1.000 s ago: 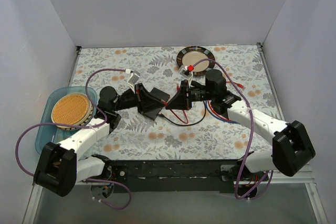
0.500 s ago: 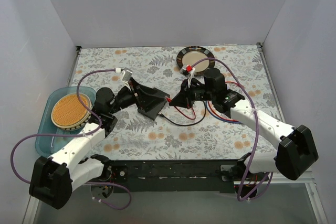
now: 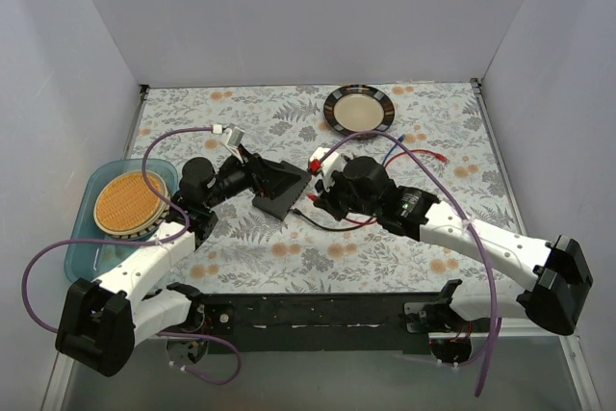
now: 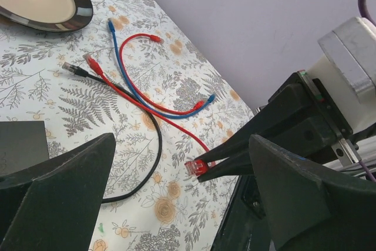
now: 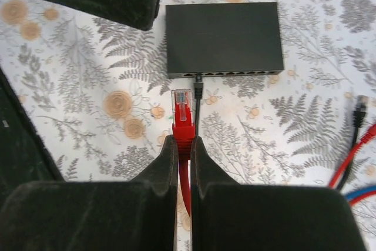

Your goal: Insert the plug into the switch port

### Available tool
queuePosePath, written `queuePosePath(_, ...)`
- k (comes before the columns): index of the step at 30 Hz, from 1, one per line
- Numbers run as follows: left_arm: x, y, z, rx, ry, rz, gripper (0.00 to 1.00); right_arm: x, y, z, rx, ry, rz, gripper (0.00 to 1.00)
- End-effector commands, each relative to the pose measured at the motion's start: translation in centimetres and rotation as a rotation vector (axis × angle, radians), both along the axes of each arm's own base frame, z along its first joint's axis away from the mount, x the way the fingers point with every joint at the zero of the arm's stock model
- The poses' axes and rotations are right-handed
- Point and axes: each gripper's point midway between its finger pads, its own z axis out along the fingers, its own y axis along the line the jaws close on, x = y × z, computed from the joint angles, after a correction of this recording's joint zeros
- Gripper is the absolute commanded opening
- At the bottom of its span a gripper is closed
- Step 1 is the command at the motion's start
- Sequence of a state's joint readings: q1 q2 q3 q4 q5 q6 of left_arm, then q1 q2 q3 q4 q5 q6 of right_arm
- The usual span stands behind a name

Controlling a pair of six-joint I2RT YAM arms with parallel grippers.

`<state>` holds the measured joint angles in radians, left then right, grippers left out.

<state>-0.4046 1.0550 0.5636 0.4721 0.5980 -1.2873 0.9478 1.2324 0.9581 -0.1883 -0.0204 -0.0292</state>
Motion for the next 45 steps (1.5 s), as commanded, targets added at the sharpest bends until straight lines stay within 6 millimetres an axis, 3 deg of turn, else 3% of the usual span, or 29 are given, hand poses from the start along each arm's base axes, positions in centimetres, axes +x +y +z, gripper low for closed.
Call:
queuePosePath(1,0.3,0.1,1.0,-0.001,-0.038,0.017,0.98,1.4,-1.9,1.9,-0.043,-0.181,-0.106,0.01)
queuePosePath(9,0.3,0.1,0.7,0.002,-0.036,0.012,0.98,1.0,-2.5,2.9,-0.003,-0.251,-0.114,0.01)
queuePosePath(11,0.2,0.1,0.8,0.002,-0.043,0.011,0.98,1.2,-2.7,2.6,-0.011,-0.251,-0.130,0.01)
queuePosePath(15,1.0,0.6,0.1,0.034,-0.034,0.058,0.98,2.2,-2.2,-0.1,-0.089,-0.184,-0.179,0.01)
queuePosePath(23,4.3,2.6,-5.8,0.181,0.156,0.249,0.98,3.3,0.0,-8.9,-0.311,0.073,-0.158,0.01)
queuePosePath(30,5.5,2.8,-10.4,0.273,0.280,0.258,0.98,5.0,1.3,-11.3,-0.318,0.148,-0.135,0.01)
queuePosePath(33,5.9,3.0,-11.2,0.295,0.286,0.259,0.98,5.7,1.4,-12.2,-0.346,0.148,-0.127,0.01)
queuePosePath(45,8.3,8.4,-17.0,0.418,0.396,0.428,0.95,7.3,2.1,-13.9,-0.363,0.163,-0.083,0.01)
